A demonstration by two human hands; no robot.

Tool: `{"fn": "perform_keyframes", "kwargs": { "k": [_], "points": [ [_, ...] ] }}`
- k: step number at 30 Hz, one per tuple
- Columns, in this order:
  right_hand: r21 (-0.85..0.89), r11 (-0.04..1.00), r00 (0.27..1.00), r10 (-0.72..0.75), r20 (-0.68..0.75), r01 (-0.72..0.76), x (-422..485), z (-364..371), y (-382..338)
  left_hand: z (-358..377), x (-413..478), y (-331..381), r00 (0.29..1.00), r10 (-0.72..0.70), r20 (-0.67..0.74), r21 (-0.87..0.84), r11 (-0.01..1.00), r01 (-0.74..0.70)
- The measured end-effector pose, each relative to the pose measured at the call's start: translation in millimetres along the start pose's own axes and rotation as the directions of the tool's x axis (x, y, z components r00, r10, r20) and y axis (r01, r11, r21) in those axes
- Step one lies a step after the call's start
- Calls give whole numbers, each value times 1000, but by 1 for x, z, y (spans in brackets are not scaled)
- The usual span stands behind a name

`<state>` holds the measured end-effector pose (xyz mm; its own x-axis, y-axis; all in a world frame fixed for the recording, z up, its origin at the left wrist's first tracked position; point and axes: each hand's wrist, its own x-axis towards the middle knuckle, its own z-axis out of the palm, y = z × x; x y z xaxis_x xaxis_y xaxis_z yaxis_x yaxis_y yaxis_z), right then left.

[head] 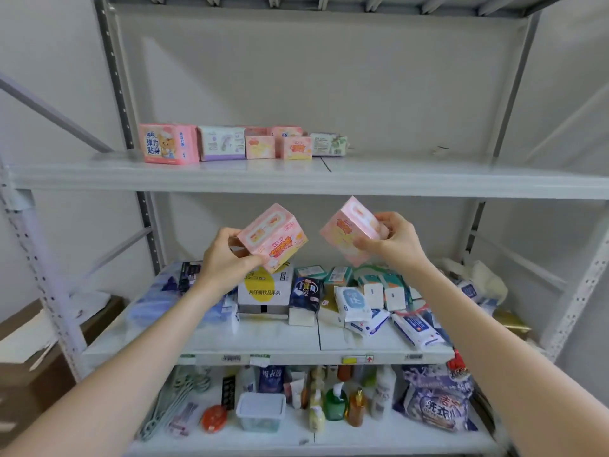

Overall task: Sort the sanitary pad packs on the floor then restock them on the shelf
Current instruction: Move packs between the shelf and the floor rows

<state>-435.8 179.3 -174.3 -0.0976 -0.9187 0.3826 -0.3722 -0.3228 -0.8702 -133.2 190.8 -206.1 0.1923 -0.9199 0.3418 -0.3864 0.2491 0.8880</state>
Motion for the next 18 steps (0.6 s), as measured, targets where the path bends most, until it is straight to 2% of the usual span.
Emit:
{"fn": "perform_keyframes", "kwargs": {
  "k": [7, 18],
  "points": [
    [-72, 980, 983, 184, 0, -183, -118, -2, 68, 17, -93, -56, 984, -96, 149, 89, 993, 84],
    [-160, 884, 893, 449, 34, -439, -263, 8, 175, 47, -210, -169, 907, -300, 297, 179, 950, 256]
  ]
}}
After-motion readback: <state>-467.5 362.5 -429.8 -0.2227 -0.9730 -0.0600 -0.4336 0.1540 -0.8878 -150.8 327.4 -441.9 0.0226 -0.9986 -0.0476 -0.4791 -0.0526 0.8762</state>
